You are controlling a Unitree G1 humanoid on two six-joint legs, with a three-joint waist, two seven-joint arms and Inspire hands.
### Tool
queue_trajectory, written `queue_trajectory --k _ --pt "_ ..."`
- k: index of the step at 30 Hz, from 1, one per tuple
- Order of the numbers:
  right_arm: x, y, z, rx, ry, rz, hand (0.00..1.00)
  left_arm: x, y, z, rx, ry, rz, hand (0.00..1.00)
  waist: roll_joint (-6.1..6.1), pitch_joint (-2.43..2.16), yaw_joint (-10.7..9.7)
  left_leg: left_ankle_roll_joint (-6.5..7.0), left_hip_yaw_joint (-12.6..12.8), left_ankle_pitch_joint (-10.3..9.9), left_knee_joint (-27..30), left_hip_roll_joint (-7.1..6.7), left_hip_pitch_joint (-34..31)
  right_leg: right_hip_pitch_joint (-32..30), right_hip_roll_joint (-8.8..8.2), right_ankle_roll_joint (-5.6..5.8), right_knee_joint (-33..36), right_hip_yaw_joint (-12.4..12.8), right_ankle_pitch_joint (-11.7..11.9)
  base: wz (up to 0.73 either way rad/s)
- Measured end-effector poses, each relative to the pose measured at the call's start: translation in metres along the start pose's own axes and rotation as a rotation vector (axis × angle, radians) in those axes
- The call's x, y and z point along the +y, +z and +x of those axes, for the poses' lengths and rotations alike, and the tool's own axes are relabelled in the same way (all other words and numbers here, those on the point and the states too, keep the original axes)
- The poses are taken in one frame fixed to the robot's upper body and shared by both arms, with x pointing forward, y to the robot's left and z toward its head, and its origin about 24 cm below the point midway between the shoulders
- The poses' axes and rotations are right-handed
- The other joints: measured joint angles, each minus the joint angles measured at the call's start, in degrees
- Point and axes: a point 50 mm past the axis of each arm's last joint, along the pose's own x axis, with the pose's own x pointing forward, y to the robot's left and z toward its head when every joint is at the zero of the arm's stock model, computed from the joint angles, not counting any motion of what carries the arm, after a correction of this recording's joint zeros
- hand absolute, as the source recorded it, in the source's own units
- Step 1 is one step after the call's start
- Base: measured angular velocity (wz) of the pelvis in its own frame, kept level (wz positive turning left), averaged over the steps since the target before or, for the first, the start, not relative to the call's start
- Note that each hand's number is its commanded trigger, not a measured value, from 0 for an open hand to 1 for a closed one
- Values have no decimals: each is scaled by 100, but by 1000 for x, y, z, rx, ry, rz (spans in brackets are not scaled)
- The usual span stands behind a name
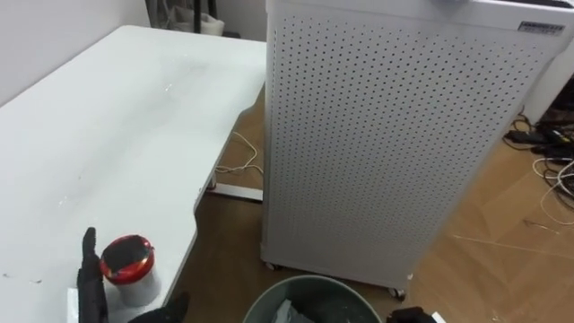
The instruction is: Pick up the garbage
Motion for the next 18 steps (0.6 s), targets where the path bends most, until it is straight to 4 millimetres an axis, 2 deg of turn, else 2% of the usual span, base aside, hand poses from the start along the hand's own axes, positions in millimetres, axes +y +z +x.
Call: queue_trajectory --k 9,13,18 --pt "2 -2 0 24 28 -1 100 14 0 10 23 112 -46 100 17 22 -24 2 -2 0 2 -1 62 12 -12 0 62 16 0 0" --pt "3 -4 0 41 47 -1 100 17 -2 12 51 145 -80 100 54 46 -106 3 -5 0 -27 -15 153 83 -14 1 60 23 0 0" --pt "4 -5 0 53 51 -1 100 17 -7 14 77 171 -94 100 132 29 -160 -4 10 7 -76 -5 211 110 -7 1 62 35 -1 -2"
